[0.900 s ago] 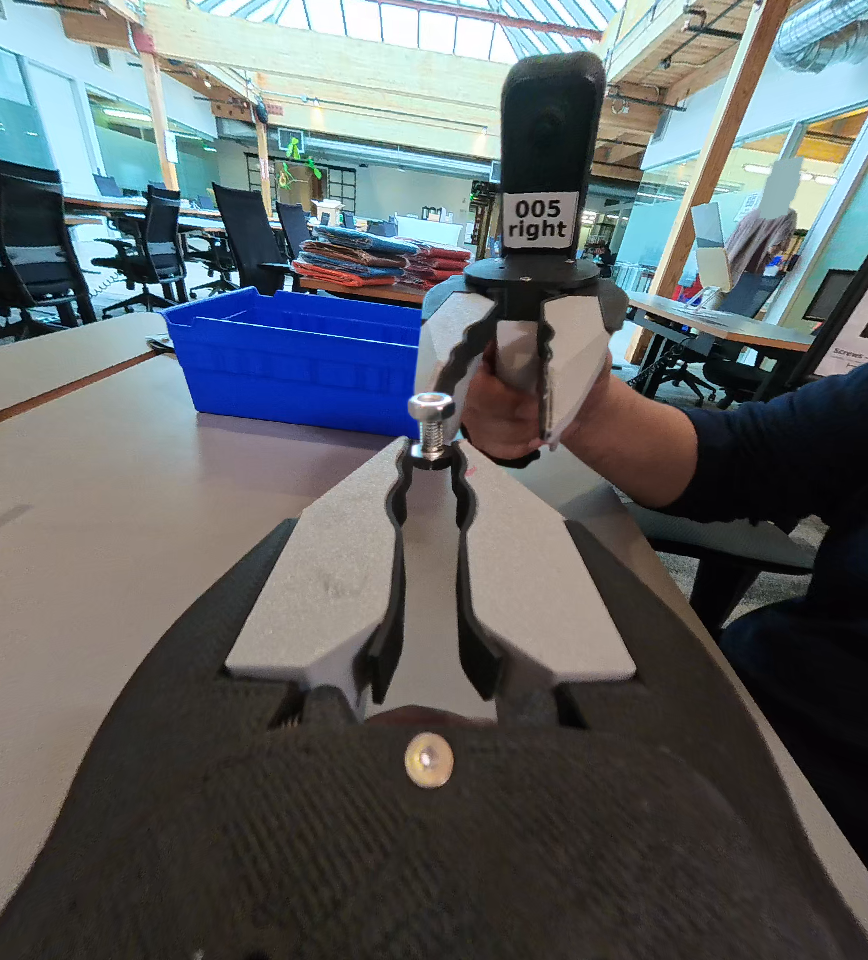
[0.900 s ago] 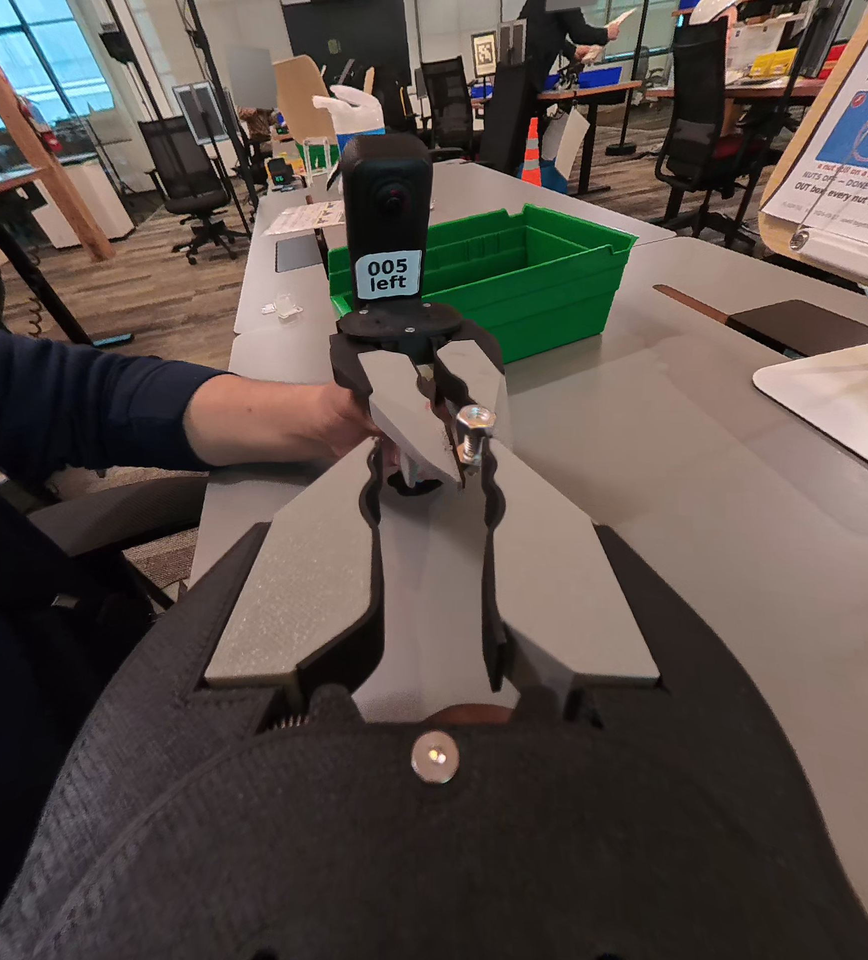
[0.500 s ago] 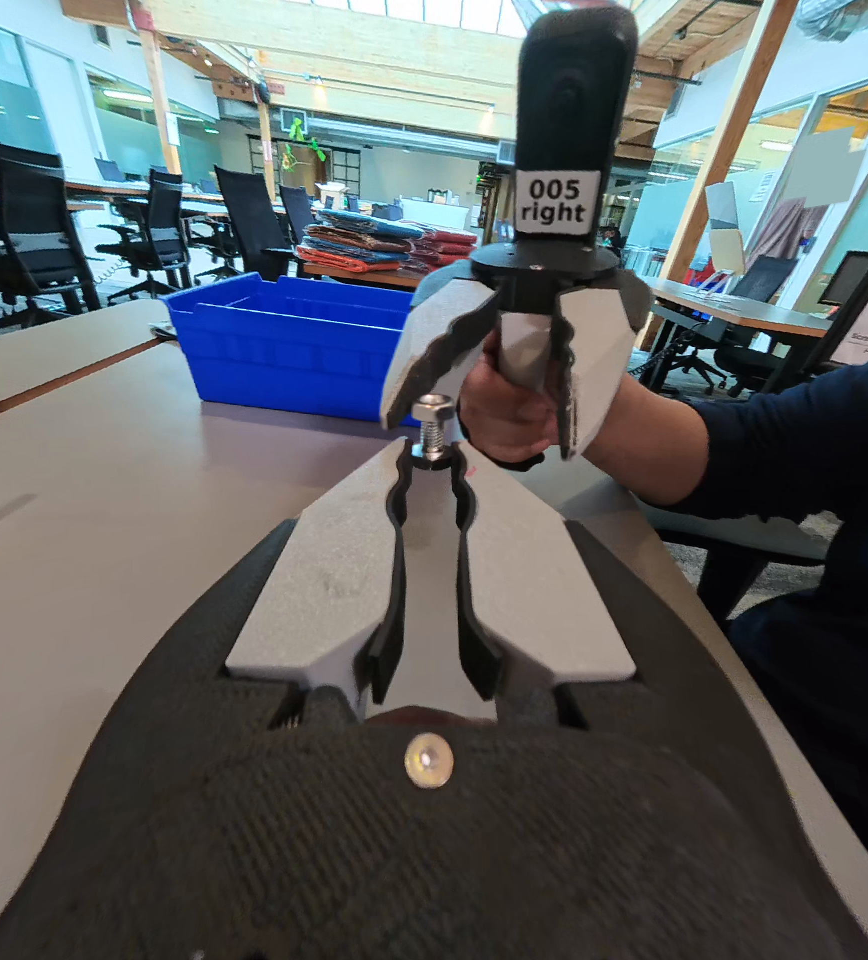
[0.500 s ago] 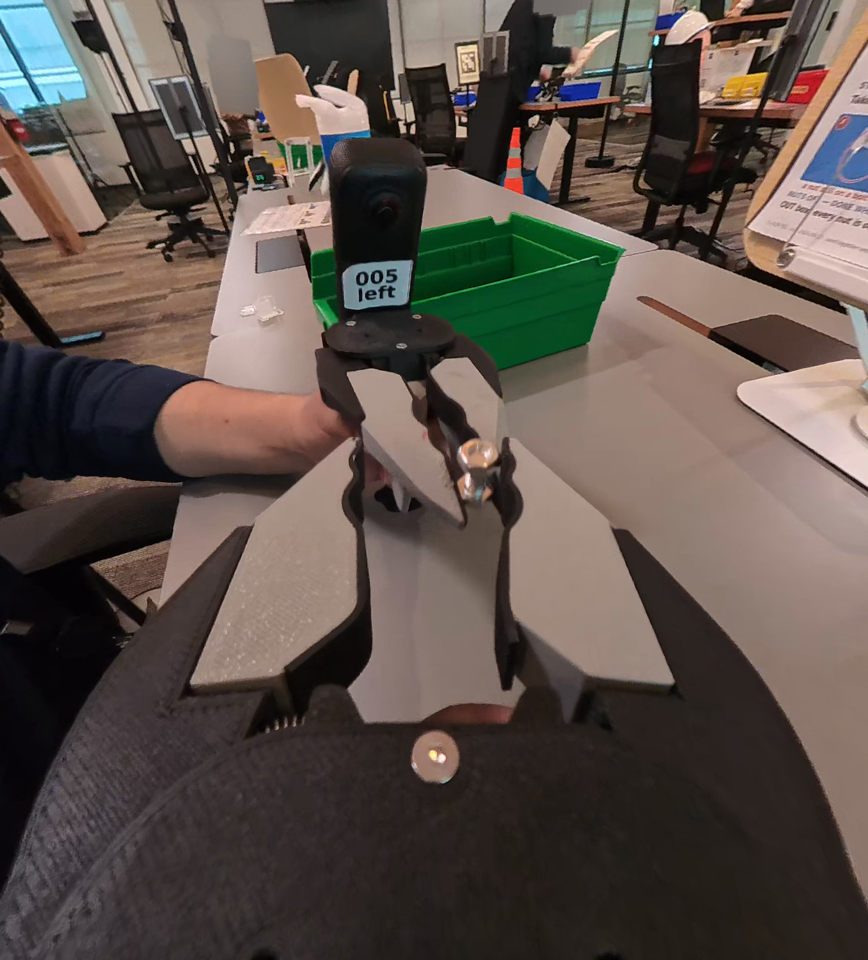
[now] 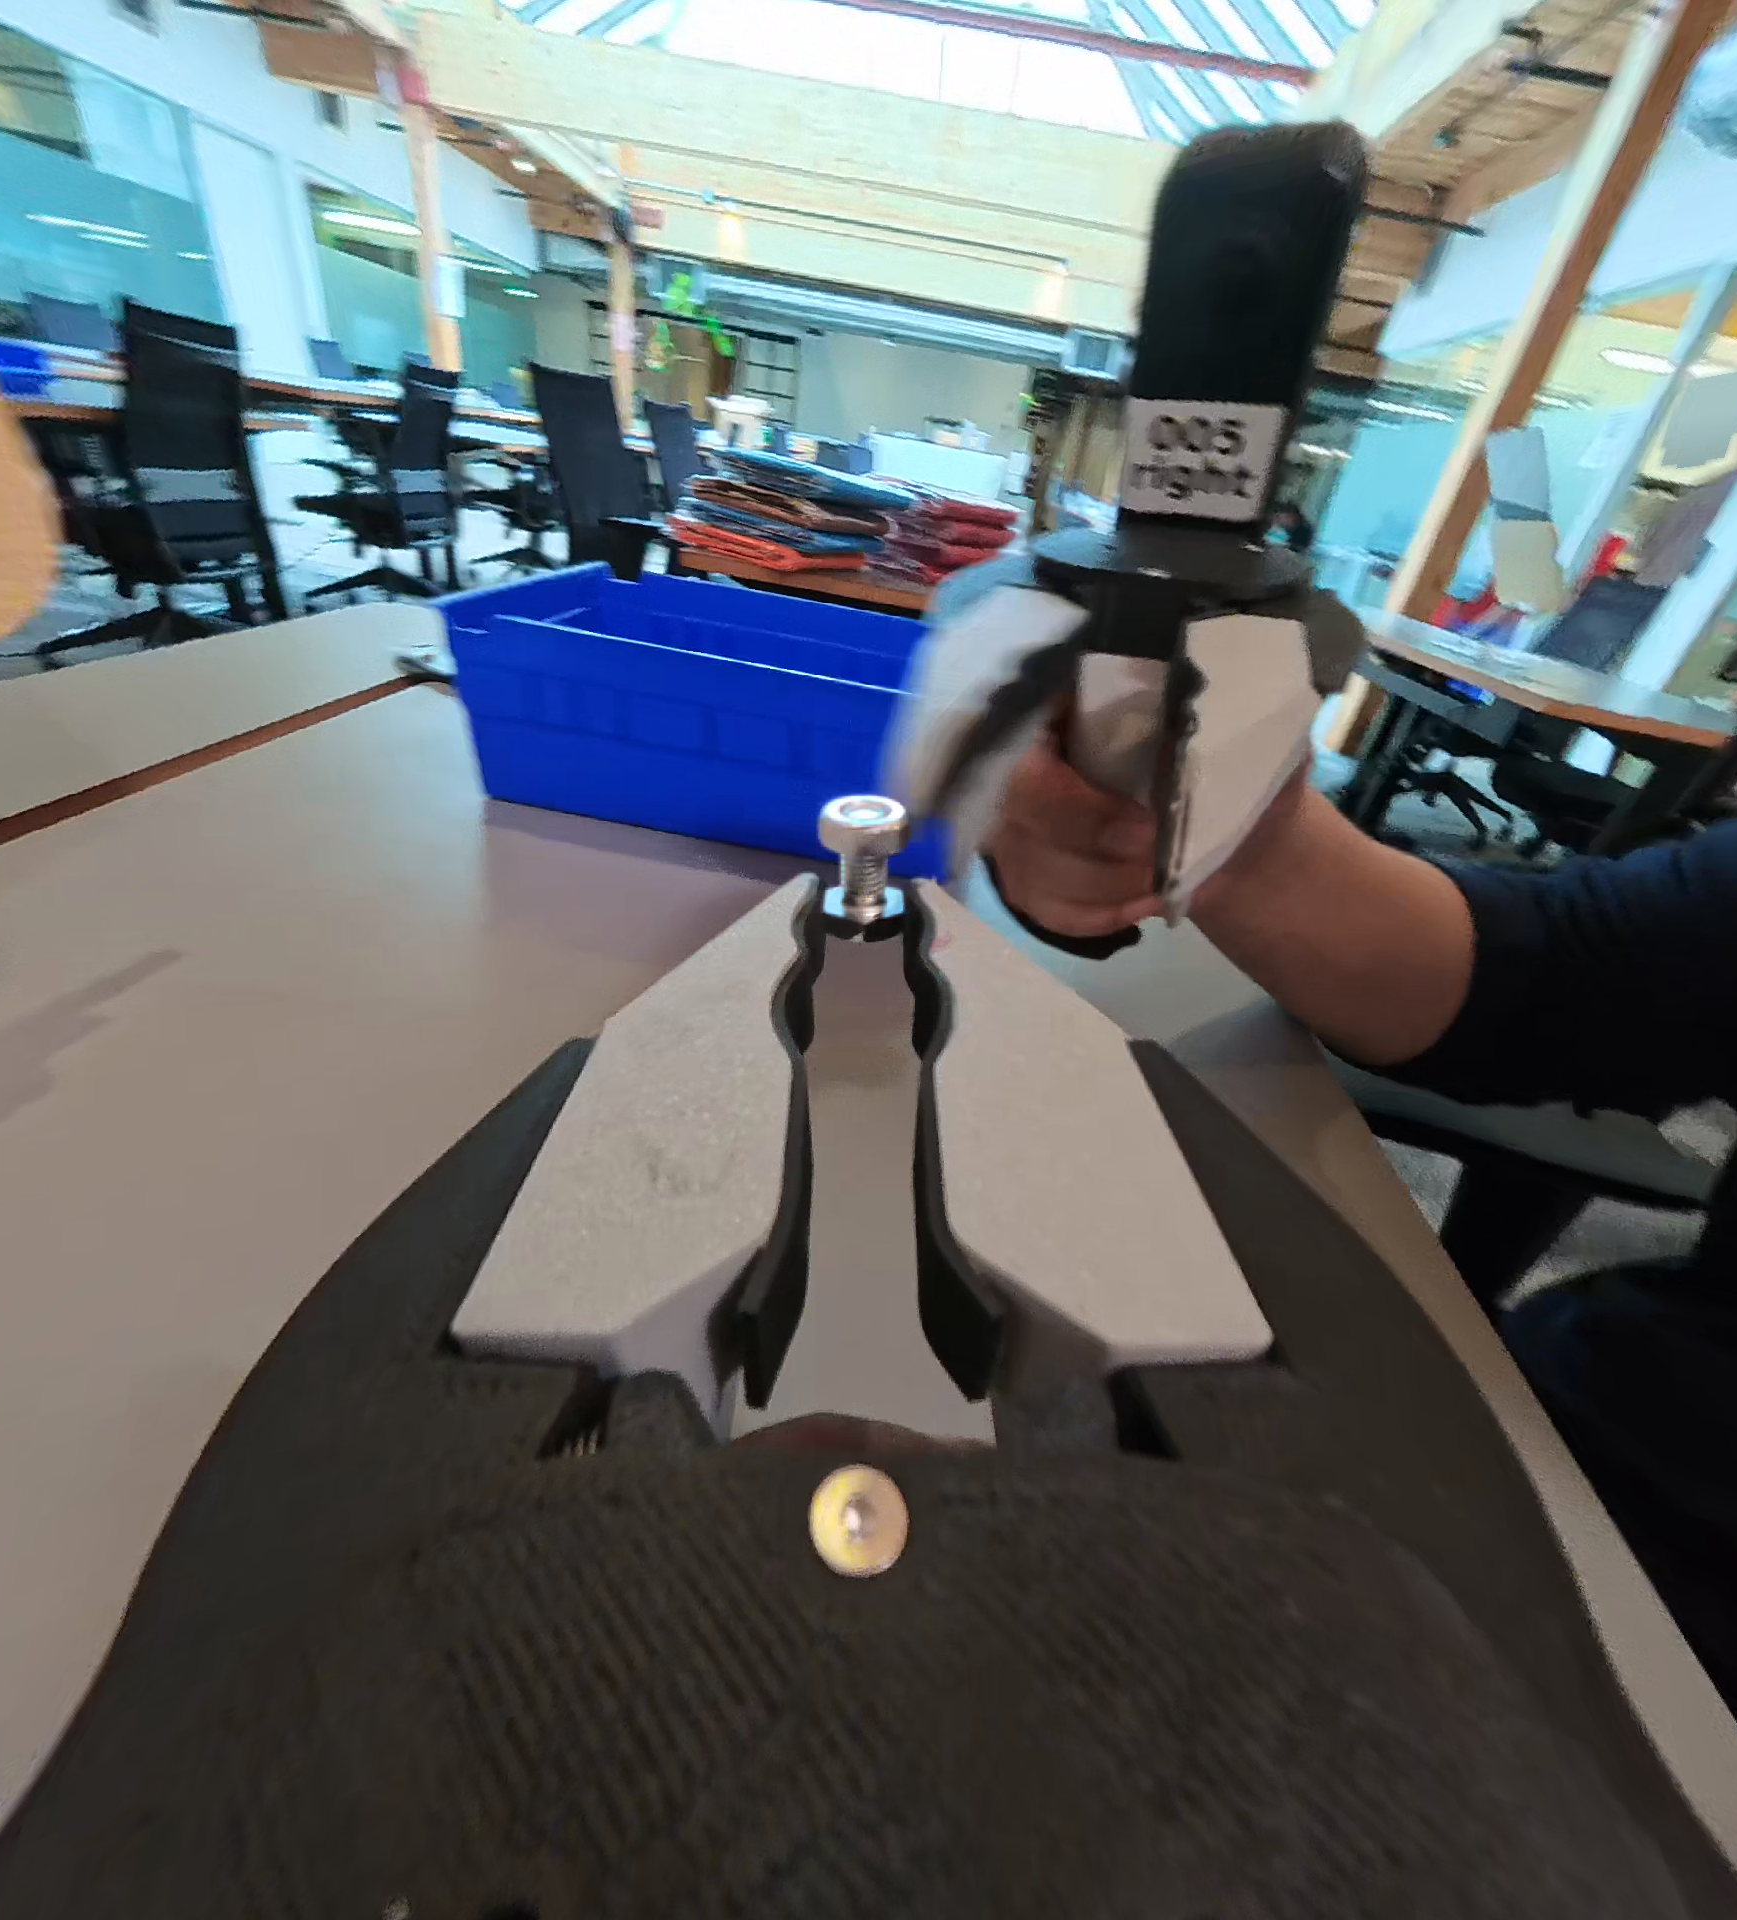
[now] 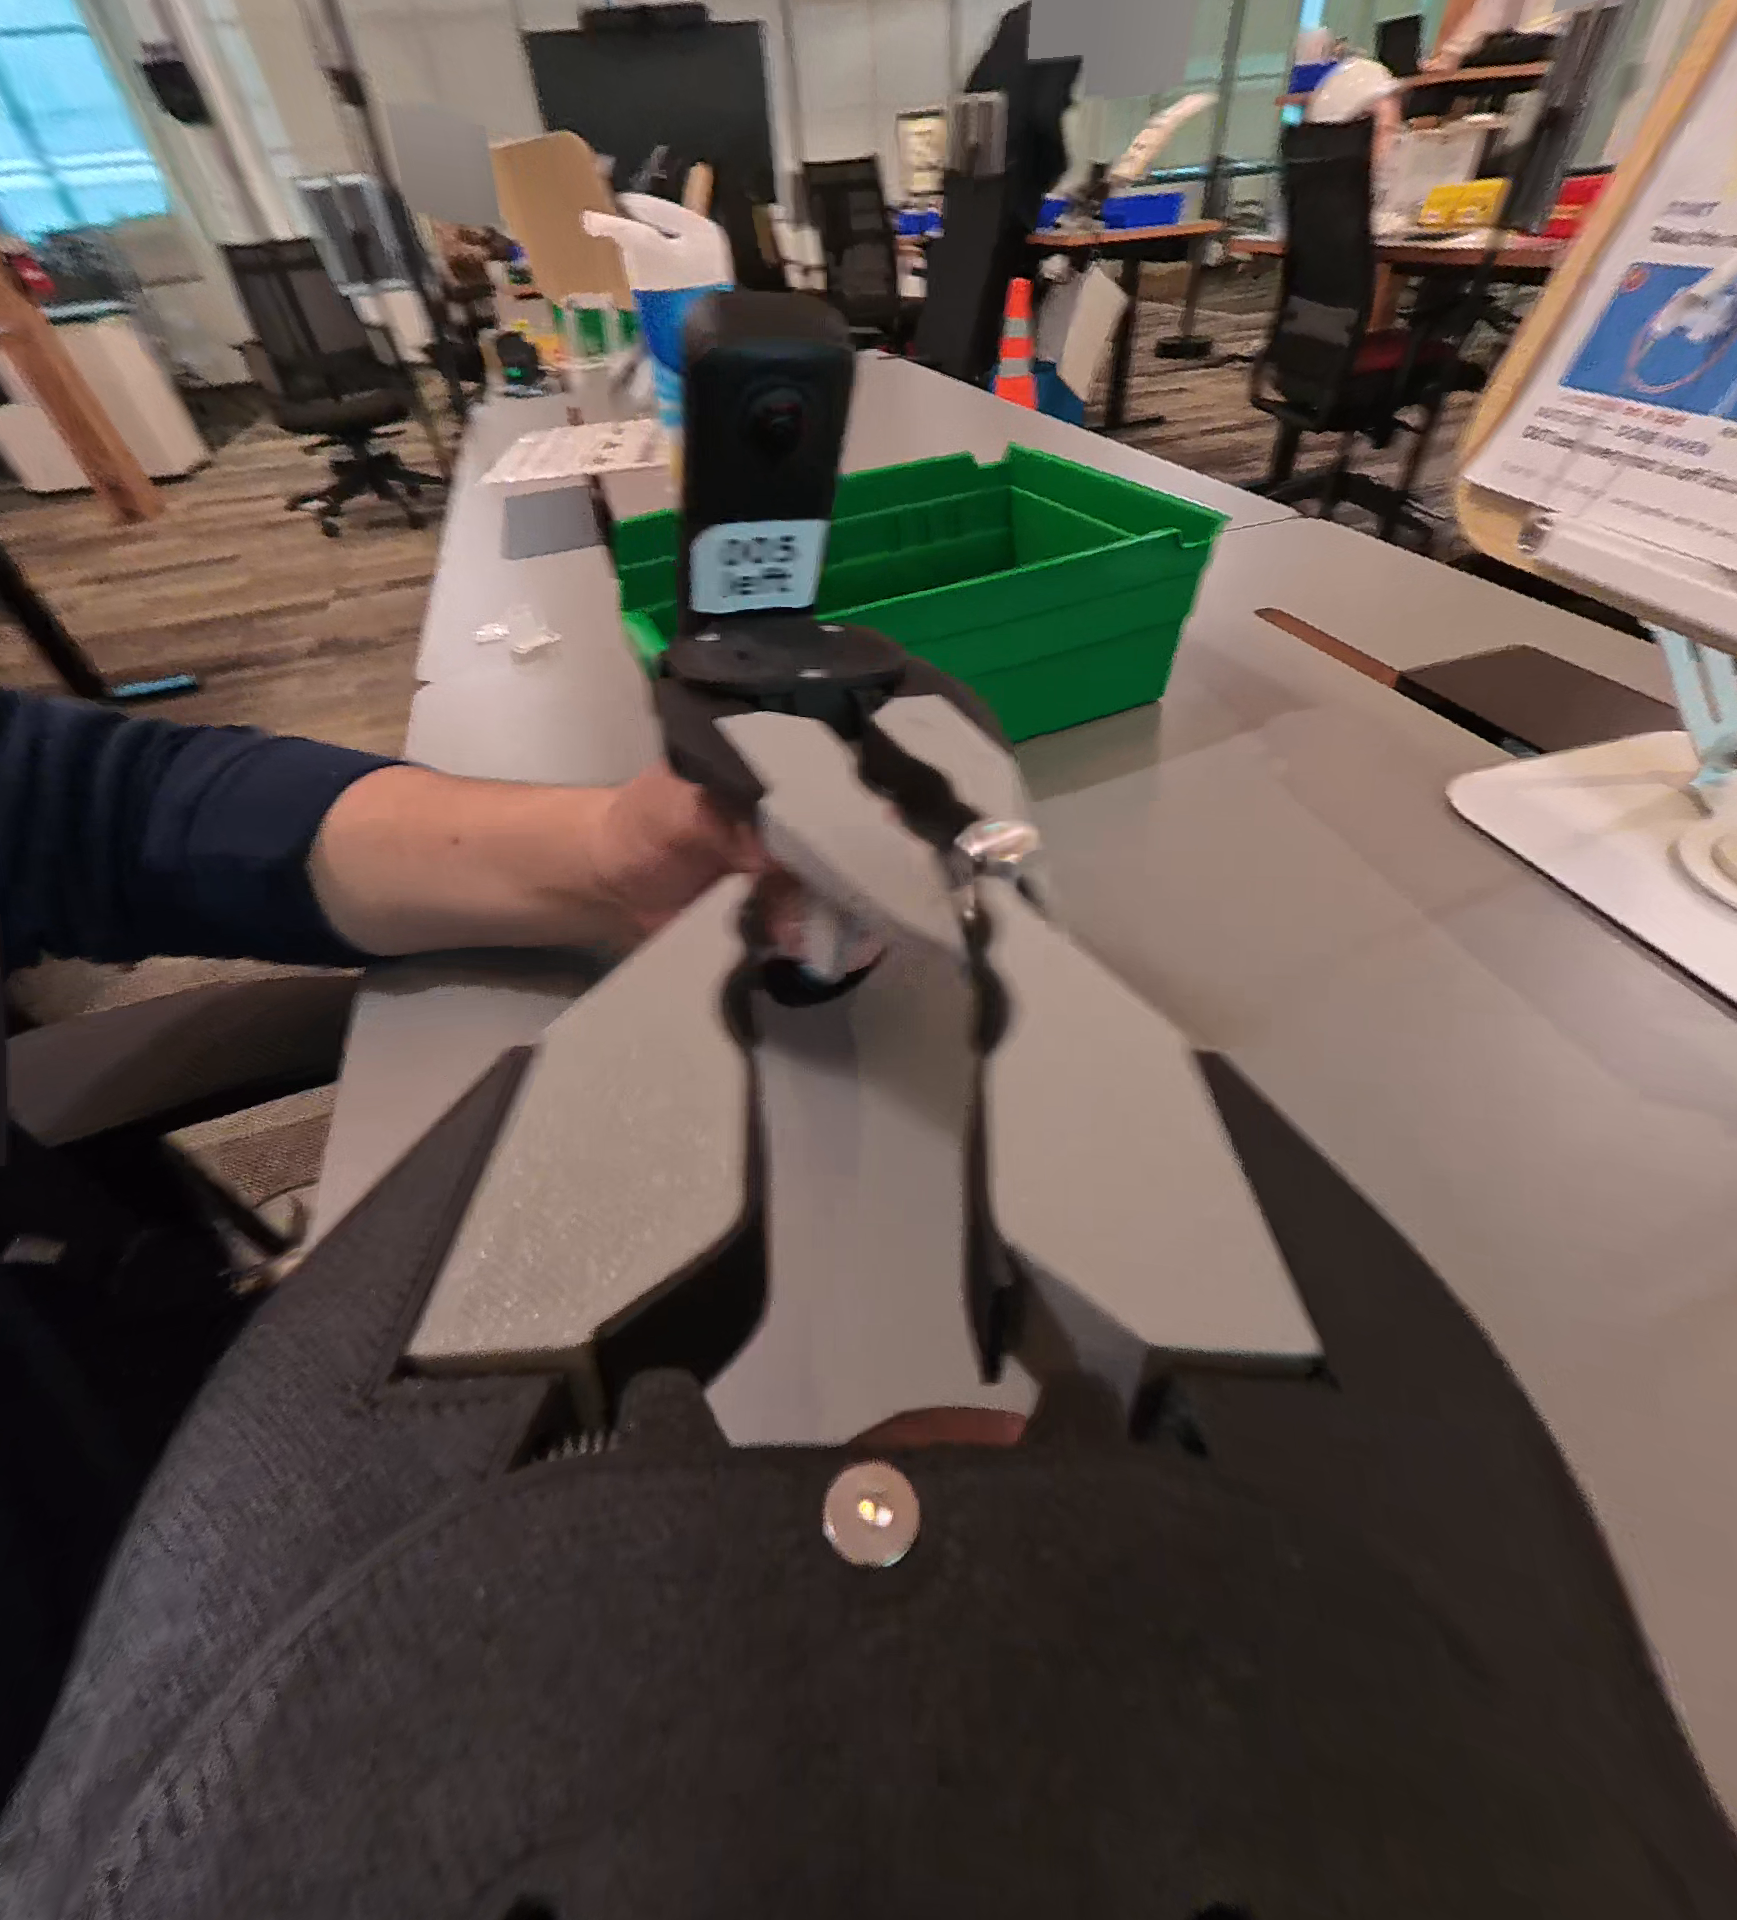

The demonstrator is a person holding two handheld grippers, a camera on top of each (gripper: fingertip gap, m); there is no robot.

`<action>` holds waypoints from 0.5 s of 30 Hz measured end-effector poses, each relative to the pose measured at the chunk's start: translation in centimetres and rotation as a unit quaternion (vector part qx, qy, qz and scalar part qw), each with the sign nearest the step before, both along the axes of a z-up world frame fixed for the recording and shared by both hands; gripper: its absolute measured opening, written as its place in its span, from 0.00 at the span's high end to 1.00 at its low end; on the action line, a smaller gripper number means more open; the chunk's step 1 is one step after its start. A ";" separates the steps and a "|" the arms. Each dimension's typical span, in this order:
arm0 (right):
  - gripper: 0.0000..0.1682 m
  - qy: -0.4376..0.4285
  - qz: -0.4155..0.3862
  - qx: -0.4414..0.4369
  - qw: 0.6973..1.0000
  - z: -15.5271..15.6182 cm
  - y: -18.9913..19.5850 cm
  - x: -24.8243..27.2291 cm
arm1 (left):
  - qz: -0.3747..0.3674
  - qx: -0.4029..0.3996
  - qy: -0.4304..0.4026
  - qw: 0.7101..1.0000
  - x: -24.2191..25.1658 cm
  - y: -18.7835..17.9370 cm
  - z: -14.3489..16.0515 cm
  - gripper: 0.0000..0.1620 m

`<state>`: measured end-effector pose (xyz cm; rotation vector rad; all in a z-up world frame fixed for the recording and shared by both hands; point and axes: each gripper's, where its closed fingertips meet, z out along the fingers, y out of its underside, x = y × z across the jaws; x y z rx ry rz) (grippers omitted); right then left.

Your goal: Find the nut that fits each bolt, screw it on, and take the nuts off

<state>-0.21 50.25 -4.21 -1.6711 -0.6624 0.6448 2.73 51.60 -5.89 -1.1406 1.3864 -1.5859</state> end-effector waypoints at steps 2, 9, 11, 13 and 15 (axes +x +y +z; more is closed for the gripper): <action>0.84 0.035 0.014 0.000 0.999 0.9 -0.6 0.3 | 0.004 -0.023 -0.003 1.000 -0.2 0.8 0.3 0.93; 0.74 0.022 -0.015 -0.025 0.999 0.1 1.4 0.3 | -0.030 -0.004 0.006 1.000 0.2 -1.5 -0.2 0.93; 0.74 0.013 -0.009 -0.024 1.000 -0.2 1.1 -0.1 | -0.017 0.006 0.010 1.000 0.3 -1.0 -0.4 0.93; 0.79 0.008 -0.003 -0.015 1.000 0.0 0.3 0.2 | -0.003 0.000 0.008 1.000 0.2 -0.1 -0.3 0.93; 0.92 0.042 0.030 -0.002 0.999 1.2 -1.1 0.1 | 0.021 -0.023 0.011 0.999 0.0 1.5 -0.3 0.93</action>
